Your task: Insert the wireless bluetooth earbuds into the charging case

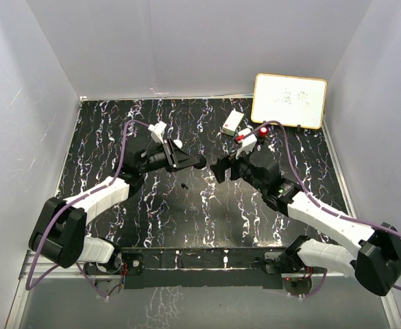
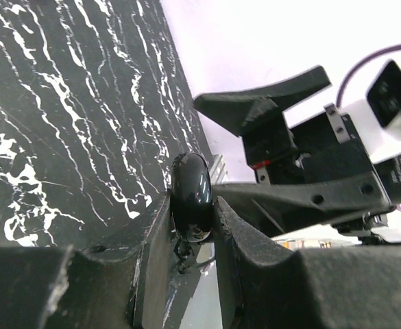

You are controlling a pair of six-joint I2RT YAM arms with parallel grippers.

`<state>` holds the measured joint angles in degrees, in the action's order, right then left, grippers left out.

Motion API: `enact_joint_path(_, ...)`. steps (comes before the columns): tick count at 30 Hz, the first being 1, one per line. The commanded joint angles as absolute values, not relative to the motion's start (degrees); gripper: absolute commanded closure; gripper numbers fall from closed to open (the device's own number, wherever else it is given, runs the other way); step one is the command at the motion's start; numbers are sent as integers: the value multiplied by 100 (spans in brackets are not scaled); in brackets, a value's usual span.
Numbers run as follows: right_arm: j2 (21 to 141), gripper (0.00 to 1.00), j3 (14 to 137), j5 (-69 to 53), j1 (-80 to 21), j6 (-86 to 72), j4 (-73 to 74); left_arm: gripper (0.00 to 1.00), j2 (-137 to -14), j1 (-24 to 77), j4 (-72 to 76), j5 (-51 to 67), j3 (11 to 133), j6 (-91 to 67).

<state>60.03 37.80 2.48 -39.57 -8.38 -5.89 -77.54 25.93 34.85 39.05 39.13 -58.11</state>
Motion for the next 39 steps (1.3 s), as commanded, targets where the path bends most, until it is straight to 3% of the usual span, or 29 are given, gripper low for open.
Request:
enact_joint_path(1,6243,15,4320,662,-3848,-1657,-532,100,-7762,2533,4148,4345,3796,-6081)
enact_joint_path(10,6219,15,4475,312,-3654,-2052,-598,100,-7875,2440,4443,4559,3798,-6318)
enact_joint_path(19,5830,14,4265,294,-3656,-1315,-527,100,-8092,2325,4377,4720,3917,-6416)
enact_joint_path(39,6415,17,4533,-367,-3657,-1651,-720,100,-8292,2320,4614,4887,3903,-6560)
